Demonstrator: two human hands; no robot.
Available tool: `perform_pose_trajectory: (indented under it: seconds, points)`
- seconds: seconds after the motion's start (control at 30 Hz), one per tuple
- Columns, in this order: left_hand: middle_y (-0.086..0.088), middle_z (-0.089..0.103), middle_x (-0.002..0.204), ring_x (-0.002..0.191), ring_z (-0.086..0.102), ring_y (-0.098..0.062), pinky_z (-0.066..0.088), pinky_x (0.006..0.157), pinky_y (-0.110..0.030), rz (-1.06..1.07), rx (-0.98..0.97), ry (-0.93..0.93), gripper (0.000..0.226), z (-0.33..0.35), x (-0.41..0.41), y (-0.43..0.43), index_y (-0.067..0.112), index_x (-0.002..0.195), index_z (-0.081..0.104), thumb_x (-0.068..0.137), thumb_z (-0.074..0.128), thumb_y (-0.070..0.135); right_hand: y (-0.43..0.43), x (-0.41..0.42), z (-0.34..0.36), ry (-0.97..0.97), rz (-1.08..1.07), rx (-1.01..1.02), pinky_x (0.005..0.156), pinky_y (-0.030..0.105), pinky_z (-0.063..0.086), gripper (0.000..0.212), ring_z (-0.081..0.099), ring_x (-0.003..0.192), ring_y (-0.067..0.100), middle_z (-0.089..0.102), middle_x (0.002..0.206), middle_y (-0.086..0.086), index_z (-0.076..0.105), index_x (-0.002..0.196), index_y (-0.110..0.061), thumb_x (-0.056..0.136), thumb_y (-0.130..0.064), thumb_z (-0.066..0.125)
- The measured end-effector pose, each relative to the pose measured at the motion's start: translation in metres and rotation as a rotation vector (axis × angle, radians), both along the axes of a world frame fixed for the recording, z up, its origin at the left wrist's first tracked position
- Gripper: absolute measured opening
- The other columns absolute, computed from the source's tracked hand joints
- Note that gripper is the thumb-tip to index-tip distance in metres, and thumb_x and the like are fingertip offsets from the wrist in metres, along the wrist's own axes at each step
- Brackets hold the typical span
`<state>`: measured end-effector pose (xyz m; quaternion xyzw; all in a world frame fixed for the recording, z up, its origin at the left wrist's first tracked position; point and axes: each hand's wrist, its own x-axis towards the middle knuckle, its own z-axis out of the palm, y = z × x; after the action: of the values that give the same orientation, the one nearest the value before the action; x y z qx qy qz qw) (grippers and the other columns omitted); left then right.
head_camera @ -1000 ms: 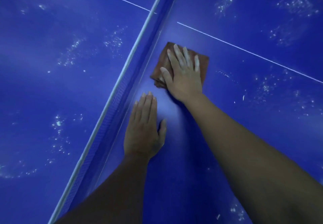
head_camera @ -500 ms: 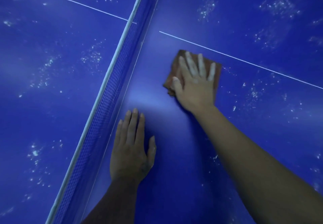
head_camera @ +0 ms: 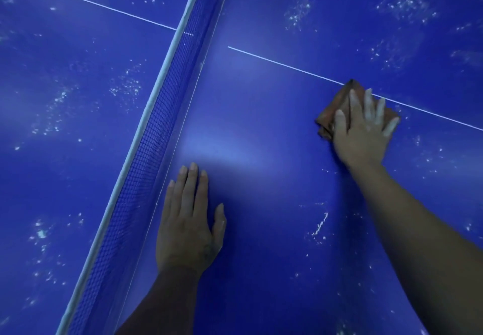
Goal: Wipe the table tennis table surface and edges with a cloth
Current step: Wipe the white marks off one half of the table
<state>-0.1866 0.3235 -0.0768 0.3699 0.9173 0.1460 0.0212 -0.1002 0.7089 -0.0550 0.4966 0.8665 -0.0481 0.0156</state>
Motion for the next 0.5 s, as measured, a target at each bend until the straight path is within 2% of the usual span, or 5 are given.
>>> perform_pose_trajectory:
  seconds: [0.17, 0.3, 0.43, 0.5]
  points:
    - [-0.015, 0.027, 0.179, 0.168, 0.021, -0.033, 0.023, 0.135, -0.056, 0.001, 0.011, 0.018, 0.071, -0.002, 0.000, -0.001, 0.001, 0.169, 0.033, 0.112, 0.043, 0.042, -0.021, -0.030, 0.005, 0.010, -0.027, -0.043, 0.127, 0.073, -0.006, 0.067, -0.005, 0.167, 0.031, 0.002, 0.182, 0.000, 0.018, 0.172, -0.033, 0.109, -0.057, 0.021]
    - [-0.014, 0.025, 0.180, 0.168, 0.020, -0.033, 0.021, 0.136, -0.055, -0.006, 0.021, 0.028, 0.072, -0.004, -0.001, -0.002, 0.002, 0.170, 0.031, 0.113, 0.040, 0.044, -0.064, -0.053, 0.005, 0.025, 0.171, -0.020, 0.129, 0.069, -0.003, 0.064, -0.001, 0.167, 0.030, 0.005, 0.181, -0.001, 0.022, 0.171, -0.034, 0.111, -0.054, 0.030]
    - [-0.012, 0.024, 0.180, 0.169, 0.019, -0.032, 0.017, 0.137, -0.052, -0.005, 0.049, 0.031, 0.072, -0.008, -0.002, -0.002, 0.003, 0.170, 0.031, 0.115, 0.032, 0.049, -0.066, -0.025, 0.000, 0.038, 0.358, -0.013, 0.130, 0.067, 0.001, 0.065, 0.004, 0.168, 0.028, 0.011, 0.181, -0.004, 0.026, 0.170, -0.036, 0.109, -0.059, 0.026]
    - [-0.011, 0.023, 0.181, 0.169, 0.018, -0.031, 0.018, 0.137, -0.053, -0.007, 0.062, 0.041, 0.072, -0.010, -0.003, -0.002, 0.003, 0.170, 0.032, 0.114, 0.034, 0.049, -0.042, 0.004, 0.000, 0.031, 0.311, 0.006, 0.130, 0.067, 0.004, 0.065, 0.007, 0.167, 0.027, 0.012, 0.180, -0.006, 0.026, 0.169, -0.038, 0.108, -0.060, 0.026]
